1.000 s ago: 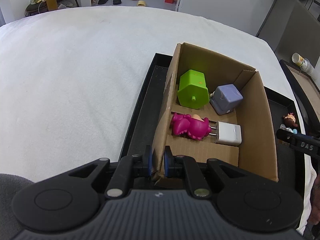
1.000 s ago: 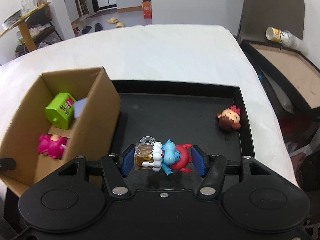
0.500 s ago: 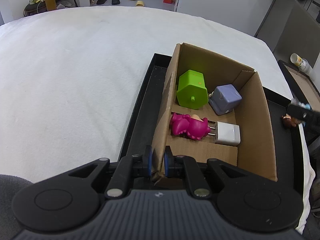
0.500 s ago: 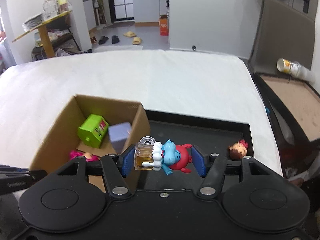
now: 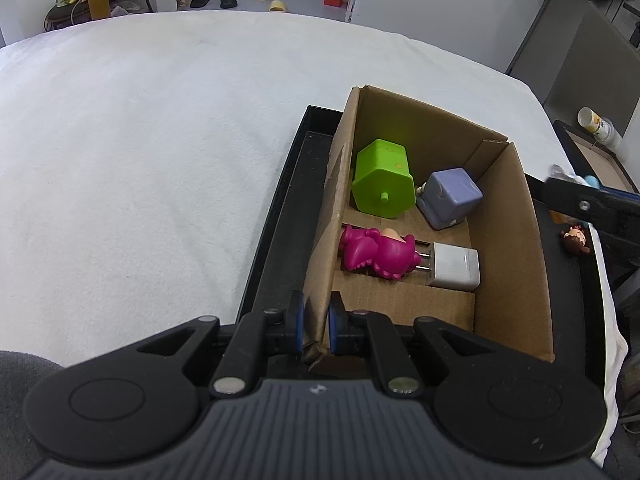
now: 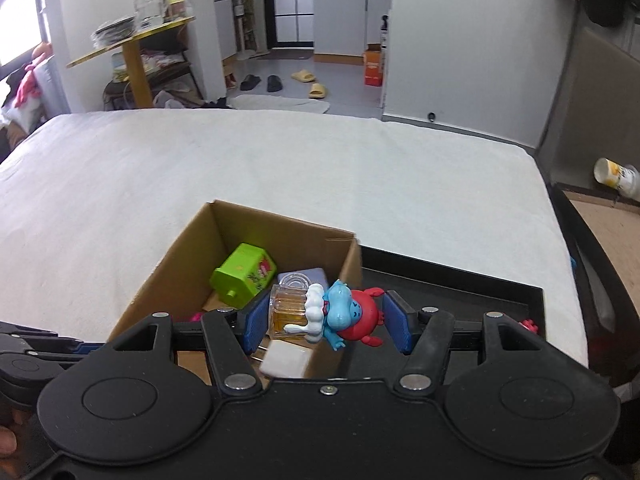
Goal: Organize rigid objects
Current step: 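Carry the blue figurine and jar with the right gripper over the box, then open the right gripper to drop the blue figurine into the box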
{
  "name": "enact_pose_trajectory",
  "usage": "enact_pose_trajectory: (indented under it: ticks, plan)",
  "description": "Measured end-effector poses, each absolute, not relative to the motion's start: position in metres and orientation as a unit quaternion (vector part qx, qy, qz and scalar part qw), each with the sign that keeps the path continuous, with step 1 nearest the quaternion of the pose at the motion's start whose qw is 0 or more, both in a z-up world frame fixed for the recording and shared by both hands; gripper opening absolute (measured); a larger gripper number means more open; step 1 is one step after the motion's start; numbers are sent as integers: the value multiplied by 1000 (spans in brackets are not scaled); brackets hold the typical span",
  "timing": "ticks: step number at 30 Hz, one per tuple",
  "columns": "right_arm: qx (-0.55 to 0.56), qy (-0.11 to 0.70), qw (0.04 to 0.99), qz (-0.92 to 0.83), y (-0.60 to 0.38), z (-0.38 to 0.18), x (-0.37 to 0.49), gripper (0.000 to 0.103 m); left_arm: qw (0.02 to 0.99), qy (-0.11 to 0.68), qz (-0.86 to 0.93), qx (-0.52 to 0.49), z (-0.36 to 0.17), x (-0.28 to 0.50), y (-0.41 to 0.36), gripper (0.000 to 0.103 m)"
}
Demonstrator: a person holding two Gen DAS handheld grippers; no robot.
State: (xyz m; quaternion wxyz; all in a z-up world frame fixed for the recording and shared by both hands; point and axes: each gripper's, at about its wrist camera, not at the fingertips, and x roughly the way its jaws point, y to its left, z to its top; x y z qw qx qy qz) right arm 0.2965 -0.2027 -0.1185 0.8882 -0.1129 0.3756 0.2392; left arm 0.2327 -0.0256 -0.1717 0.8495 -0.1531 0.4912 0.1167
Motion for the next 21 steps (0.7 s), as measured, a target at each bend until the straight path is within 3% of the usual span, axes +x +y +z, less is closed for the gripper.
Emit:
enact_pose_trajectory:
  ticks: [21]
  plan:
    - [-141,414,857,273,-142,-148,307,59,848,491,100,-173,-174,232,-15,11]
